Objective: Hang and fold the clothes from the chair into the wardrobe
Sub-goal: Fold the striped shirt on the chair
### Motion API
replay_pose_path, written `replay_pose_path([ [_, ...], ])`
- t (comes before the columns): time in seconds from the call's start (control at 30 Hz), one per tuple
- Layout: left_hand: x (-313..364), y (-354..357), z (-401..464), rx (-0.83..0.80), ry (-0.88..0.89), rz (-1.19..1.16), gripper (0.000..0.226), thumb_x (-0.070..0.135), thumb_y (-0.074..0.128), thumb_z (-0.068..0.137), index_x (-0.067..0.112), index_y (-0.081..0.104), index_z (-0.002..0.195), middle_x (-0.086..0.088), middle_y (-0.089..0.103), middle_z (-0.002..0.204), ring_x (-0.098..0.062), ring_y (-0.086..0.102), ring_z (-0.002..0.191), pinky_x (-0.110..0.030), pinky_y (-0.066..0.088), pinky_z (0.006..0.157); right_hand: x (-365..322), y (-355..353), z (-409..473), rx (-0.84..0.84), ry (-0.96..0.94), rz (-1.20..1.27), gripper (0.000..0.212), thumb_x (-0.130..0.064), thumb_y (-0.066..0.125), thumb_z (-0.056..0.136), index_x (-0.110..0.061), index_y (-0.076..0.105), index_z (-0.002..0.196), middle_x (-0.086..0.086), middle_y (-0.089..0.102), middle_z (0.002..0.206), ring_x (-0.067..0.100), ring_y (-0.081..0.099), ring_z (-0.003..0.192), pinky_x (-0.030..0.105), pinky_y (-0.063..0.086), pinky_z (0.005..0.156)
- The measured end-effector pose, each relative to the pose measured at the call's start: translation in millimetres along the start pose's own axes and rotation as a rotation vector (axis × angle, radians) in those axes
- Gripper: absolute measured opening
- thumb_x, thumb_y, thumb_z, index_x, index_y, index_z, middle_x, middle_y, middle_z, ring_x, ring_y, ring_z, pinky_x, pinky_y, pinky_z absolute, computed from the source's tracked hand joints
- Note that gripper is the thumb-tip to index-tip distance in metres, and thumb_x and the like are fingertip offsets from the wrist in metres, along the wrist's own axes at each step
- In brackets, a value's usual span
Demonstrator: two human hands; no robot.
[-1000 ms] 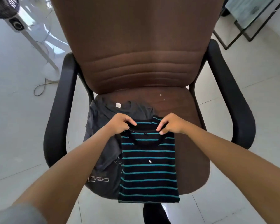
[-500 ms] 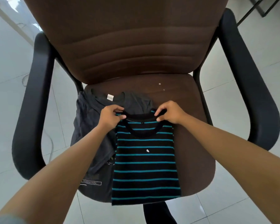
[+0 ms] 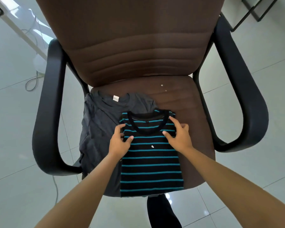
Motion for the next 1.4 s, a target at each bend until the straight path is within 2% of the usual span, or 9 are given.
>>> replay_pose_path([
  [0.07, 4, 0, 6, -0.007, -0.002, -0.023, 0.051, 0.017, 0.067, 0.085, 0.039, 0.037, 0.12, 0.0, 0.061, 0.105, -0.015, 0.063, 0.095, -0.035, 0.054, 0.086, -7, 5, 5, -0.049, -0.024, 0.113, 0.068, -0.038, 0.069, 0.083, -0.048, 0.032, 0.138, 0.001, 0.05, 0.131, 0.019, 0.048, 0.12, 0.043, 0.044, 0.102],
  [0.23, 18, -1, 9, 0.009, 0.067, 0.034, 0.034, 0.006, 0.06, 0.088, 0.027, 0.04, 0.108, 0.006, 0.053, 0.081, -0.006, 0.056, 0.075, -0.009, 0.047, 0.057, -18, 9, 12, -0.083, -0.085, 0.136, 0.047, -0.019, 0.068, 0.086, -0.038, 0.049, 0.125, -0.005, 0.055, 0.128, 0.017, 0.048, 0.123, 0.039, 0.042, 0.105],
  [0.4, 12, -6, 5, -0.006, -0.053, -0.139, 0.033, 0.001, 0.062, 0.085, 0.03, 0.049, 0.093, -0.002, 0.063, 0.097, -0.019, 0.064, 0.091, -0.036, 0.057, 0.078, -24, 5, 11, -0.185, 0.032, 0.34, 0.035, -0.004, 0.068, 0.086, -0.025, 0.066, 0.113, -0.008, 0.055, 0.12, 0.012, 0.048, 0.119, 0.024, 0.041, 0.098],
  [0.53, 29, -16, -14, -0.023, -0.019, -0.21, 0.021, -0.009, 0.061, 0.083, 0.01, 0.056, 0.076, -0.007, 0.066, 0.089, -0.021, 0.065, 0.087, -0.027, 0.055, 0.067, -39, -9, -3, -0.2, 0.043, 0.391, 0.036, 0.002, 0.067, 0.083, -0.023, 0.069, 0.109, 0.0, 0.058, 0.125, 0.015, 0.052, 0.117, 0.025, 0.044, 0.095],
  [0.7, 55, -25, -48, -0.047, 0.025, -0.246, 0.026, -0.012, 0.059, 0.082, 0.011, 0.069, 0.078, -0.004, 0.067, 0.086, -0.015, 0.064, 0.08, -0.013, 0.052, 0.058, -65, -38, -35, -0.041, -0.076, 0.228, 0.036, 0.003, 0.066, 0.083, -0.021, 0.071, 0.109, -0.003, 0.063, 0.12, 0.015, 0.052, 0.122, 0.02, 0.036, 0.102],
  [0.87, 86, -38, -90, -0.079, 0.159, -0.238, 0.029, -0.01, 0.06, 0.084, 0.017, 0.07, 0.087, -0.006, 0.066, 0.102, -0.014, 0.064, 0.088, -0.027, 0.055, 0.078, -93, -74, -95, 0.189, -0.129, 0.108, 0.038, 0.0, 0.059, 0.088, -0.026, 0.069, 0.114, -0.001, 0.064, 0.125, 0.018, 0.057, 0.118, 0.02, 0.039, 0.096],
  [1.0, 131, -62, -139, -0.128, 0.409, -0.179, 0.033, -0.011, 0.061, 0.081, 0.019, 0.068, 0.094, -0.004, 0.065, 0.107, -0.018, 0.063, 0.097, -0.034, 0.052, 0.09, -121, -113, -166, 0.39, -0.166, 0.128, 0.037, -0.001, 0.06, 0.088, -0.024, 0.068, 0.114, 0.002, 0.063, 0.126, 0.021, 0.058, 0.116, 0.028, 0.043, 0.1],
  [1.17, 201, -99, -236, -0.227, 0.73, -0.094, 0.036, -0.01, 0.062, 0.08, 0.018, 0.065, 0.103, -0.004, 0.065, 0.106, -0.016, 0.063, 0.096, -0.035, 0.053, 0.09, -154, -162, -294, 0.621, -0.207, 0.2, 0.038, -0.003, 0.063, 0.086, -0.024, 0.065, 0.118, -0.001, 0.061, 0.126, 0.019, 0.059, 0.11, 0.022, 0.042, 0.096],
  [1.4, 294, -84, -409, -0.564, 1.07, -0.068, 0.044, -0.008, 0.059, 0.083, 0.025, 0.062, 0.113, 0.001, 0.062, 0.117, -0.013, 0.06, 0.108, -0.028, 0.051, 0.091, -153, -238, -518, 0.945, -0.255, 0.218, 0.054, -0.015, 0.075, 0.08, -0.023, 0.055, 0.13, -0.005, 0.057, 0.13, 0.013, 0.052, 0.122, 0.031, 0.041, 0.107],
])
Point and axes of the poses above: each hand's wrist, its own z-axis towards the middle knuckle, its own y-axis out of the palm, x = y × z, the point moved 9 cm from there along z, towards the middle knuckle
